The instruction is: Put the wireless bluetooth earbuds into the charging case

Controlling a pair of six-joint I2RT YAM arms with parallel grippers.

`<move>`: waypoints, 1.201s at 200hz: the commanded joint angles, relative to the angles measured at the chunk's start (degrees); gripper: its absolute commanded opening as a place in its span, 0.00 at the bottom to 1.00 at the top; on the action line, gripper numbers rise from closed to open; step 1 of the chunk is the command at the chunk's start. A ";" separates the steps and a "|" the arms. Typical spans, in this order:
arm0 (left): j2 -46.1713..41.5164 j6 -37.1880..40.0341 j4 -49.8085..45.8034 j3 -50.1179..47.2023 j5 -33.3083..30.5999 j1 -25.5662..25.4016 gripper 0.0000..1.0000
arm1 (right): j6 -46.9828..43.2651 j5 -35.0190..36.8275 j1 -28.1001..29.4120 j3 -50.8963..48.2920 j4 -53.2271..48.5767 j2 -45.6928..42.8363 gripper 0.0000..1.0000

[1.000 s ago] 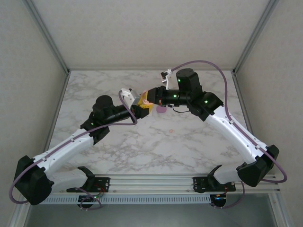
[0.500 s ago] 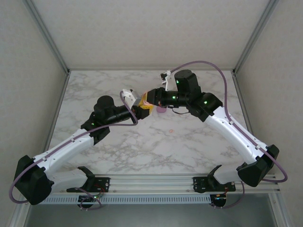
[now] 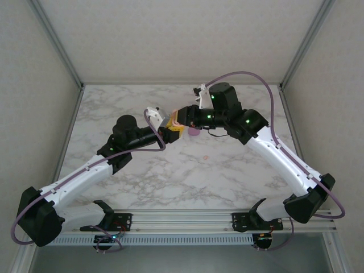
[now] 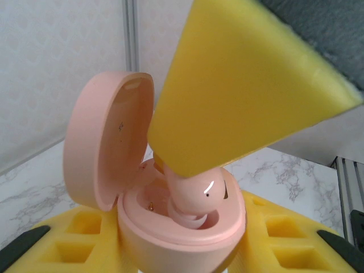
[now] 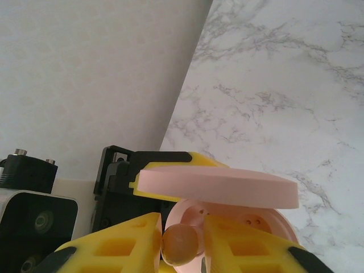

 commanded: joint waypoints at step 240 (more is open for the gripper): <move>-2.73 0.84 4.59 -0.17 -4.19 -0.76 0.24 | -7.31 5.84 0.32 3.04 -6.11 -10.74 0.40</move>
